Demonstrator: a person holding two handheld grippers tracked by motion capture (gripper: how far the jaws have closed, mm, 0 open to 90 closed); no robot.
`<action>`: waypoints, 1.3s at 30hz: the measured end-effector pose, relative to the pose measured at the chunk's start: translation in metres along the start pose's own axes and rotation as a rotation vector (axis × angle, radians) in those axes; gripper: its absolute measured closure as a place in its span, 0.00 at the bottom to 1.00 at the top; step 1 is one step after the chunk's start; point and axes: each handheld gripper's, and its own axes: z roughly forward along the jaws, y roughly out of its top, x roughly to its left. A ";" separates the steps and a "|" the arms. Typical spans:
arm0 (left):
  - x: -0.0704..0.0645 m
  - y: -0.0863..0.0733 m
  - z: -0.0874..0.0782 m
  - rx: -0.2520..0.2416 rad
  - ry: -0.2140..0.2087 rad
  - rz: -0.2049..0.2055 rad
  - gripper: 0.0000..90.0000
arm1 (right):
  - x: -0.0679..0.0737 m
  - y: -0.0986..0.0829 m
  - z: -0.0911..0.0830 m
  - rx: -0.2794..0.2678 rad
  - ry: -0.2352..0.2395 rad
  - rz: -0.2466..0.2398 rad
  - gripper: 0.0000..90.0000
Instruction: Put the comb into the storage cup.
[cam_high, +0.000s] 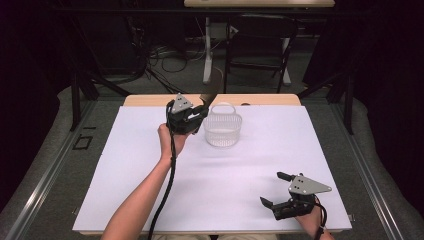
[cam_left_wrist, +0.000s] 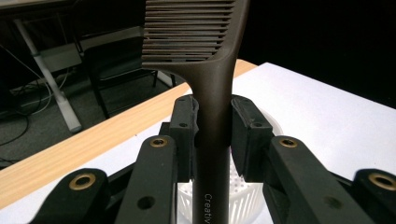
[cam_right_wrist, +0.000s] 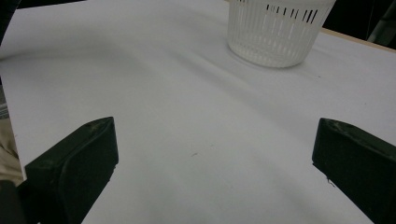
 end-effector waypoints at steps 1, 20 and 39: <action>0.000 0.001 0.001 -0.001 0.000 0.002 0.80 | 0.000 0.000 0.000 0.000 0.001 0.000 0.00; -0.002 0.003 0.014 -0.069 0.017 -0.004 0.80 | -0.001 -0.001 0.000 0.000 0.002 -0.001 0.00; -0.002 0.006 0.027 -0.111 0.005 -0.013 0.80 | -0.002 -0.001 0.000 0.003 0.003 0.001 0.00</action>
